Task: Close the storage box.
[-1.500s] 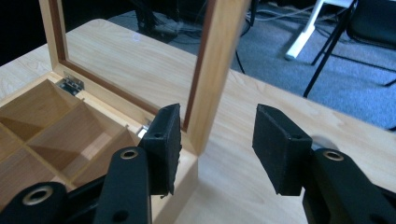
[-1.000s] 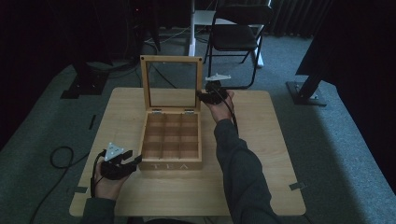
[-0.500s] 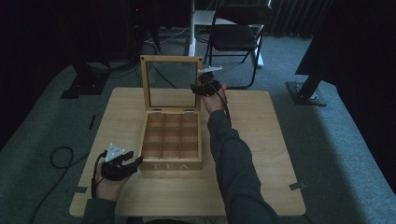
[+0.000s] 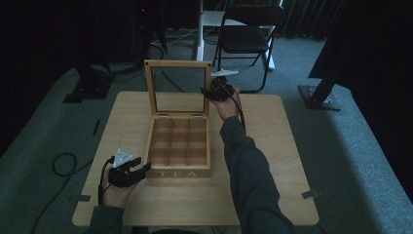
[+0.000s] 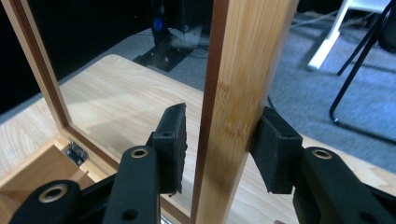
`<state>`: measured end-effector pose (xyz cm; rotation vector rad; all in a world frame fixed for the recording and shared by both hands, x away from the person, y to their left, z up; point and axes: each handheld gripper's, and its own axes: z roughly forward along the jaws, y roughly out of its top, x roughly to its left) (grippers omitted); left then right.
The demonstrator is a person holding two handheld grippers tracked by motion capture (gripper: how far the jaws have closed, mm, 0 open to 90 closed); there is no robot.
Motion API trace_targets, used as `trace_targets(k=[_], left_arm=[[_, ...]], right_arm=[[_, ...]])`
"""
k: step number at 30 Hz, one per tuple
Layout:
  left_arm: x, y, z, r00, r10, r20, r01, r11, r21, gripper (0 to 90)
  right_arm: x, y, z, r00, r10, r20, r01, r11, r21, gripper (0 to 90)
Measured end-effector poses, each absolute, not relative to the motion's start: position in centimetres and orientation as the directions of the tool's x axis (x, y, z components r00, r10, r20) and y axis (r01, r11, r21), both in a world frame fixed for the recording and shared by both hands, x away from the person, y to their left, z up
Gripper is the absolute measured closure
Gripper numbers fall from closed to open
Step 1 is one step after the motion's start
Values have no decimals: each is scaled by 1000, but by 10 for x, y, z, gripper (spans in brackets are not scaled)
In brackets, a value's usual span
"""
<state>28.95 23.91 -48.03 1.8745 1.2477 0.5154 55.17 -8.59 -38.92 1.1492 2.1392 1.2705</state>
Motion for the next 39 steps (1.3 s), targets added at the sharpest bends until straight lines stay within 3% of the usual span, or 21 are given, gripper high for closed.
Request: trace_targets(k=[10,18,39], left_arm=[[295,234,-483,439,894,-93,566,-195,801,517],[300,232,-471,441,895,-74,540,-198,818,521],[376,237,-381,343,939,-13,443,-149,884,701]], right_arm=[[507,-89,-389,-613,790,-24,335,287,897,593],[485,-89,-389,-618,783,-71,300,318,899,582],[441,-93,-387,-605,793,-73,265,287,920,577]])
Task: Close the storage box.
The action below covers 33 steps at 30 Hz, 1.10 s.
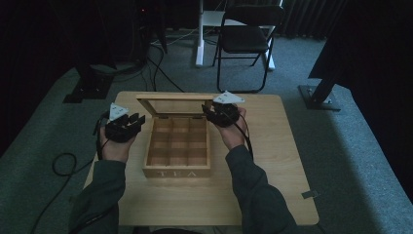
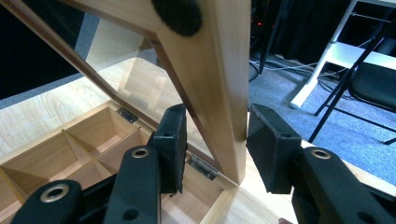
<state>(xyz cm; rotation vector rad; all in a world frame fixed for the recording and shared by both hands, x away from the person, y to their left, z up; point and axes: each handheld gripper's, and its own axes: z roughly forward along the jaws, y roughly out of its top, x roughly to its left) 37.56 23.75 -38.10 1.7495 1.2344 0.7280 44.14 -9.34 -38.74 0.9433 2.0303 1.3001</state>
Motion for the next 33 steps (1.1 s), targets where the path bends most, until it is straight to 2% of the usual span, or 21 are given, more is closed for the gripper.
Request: trace_targets(k=[10,19,26,33], left_arm=[[386,236,-375,320,947,-17,442,-133,887,718],[382,237,-382,347,938,-13,448,-154,881,718],[378,236,-385,349,937,-24,452,-146,880,718],[372,234,-390,359,933,-20,454,-156,877,702]], right_arm=[[432,-95,-393,-618,783,-72,268,296,917,572],[416,-101,-393,-617,784,-68,276,297,914,579],[404,-110,-393,-613,788,-65,275,290,917,636],[393,-109,-393,-617,783,-86,266,310,913,638]])
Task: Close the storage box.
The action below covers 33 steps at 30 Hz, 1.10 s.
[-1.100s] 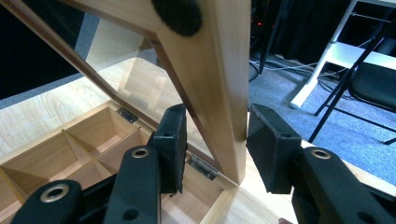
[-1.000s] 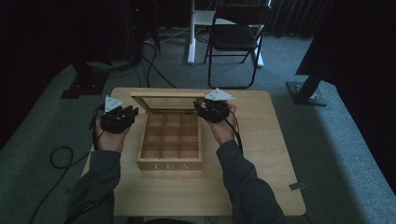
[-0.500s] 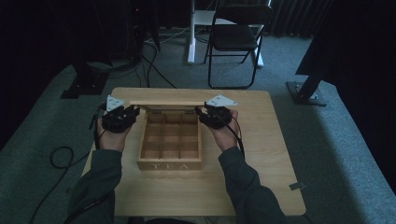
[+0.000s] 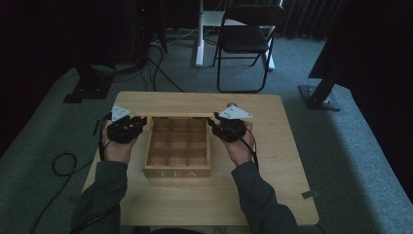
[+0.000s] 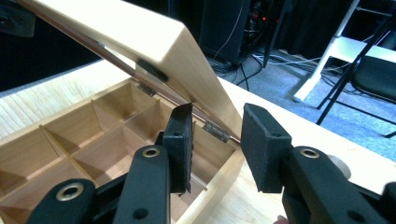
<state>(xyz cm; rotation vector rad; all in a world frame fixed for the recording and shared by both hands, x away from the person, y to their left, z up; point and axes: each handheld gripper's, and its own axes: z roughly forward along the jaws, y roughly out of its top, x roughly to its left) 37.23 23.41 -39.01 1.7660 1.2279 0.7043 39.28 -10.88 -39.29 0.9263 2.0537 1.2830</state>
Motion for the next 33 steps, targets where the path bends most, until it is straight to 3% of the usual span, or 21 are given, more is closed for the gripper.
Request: trace_targets(k=[18,25,33], left_arm=[[342,232,-385,395,919,2,448,-195,872,608],[337,233,-393,396,918,-13,457,-185,870,608],[331,233,-401,394,919,-22,462,-178,869,608]], right_arm=[[375,-105,-408,-613,785,-83,278,313,908,632],[363,-104,-409,-604,794,-70,296,305,905,510],[351,-98,-407,-600,790,-123,266,342,901,499]])
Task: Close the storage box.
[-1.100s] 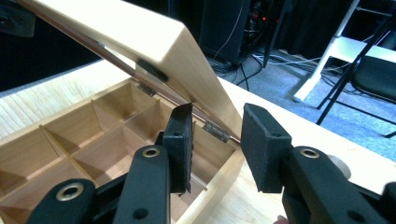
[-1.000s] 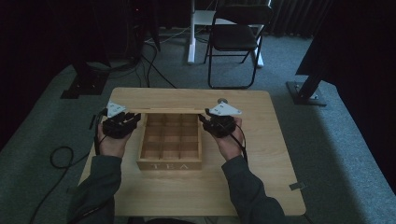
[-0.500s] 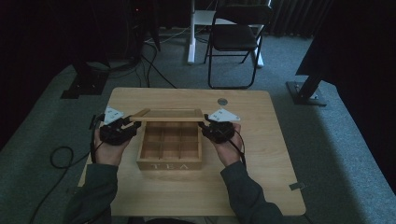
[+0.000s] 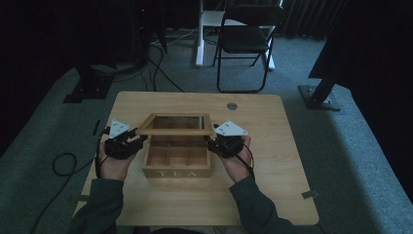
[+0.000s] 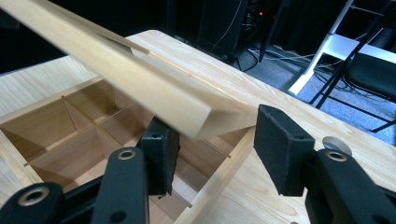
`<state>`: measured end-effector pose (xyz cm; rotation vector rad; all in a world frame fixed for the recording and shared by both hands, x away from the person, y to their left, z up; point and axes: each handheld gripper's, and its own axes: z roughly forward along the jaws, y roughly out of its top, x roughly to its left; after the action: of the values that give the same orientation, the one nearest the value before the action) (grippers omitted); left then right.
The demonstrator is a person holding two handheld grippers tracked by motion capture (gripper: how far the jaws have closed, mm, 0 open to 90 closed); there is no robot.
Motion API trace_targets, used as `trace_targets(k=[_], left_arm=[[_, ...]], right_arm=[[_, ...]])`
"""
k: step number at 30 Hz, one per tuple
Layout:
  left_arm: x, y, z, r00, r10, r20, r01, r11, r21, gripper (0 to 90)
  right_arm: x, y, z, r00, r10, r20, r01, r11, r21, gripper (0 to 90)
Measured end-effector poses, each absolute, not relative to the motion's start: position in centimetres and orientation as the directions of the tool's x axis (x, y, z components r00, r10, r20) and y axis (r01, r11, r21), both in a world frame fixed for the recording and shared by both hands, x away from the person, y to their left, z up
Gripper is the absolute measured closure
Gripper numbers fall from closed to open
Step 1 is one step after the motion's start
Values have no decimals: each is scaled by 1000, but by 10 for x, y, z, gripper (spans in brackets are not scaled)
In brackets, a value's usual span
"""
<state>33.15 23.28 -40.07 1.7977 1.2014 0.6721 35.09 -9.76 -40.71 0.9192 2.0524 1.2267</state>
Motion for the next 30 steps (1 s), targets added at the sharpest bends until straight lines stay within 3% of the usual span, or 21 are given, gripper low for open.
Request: trace_targets(k=[30], left_arm=[[322,233,-416,391,919,-49,474,-155,867,589]], right_arm=[[341,-97,-420,-598,793,-120,277,345,897,510]])
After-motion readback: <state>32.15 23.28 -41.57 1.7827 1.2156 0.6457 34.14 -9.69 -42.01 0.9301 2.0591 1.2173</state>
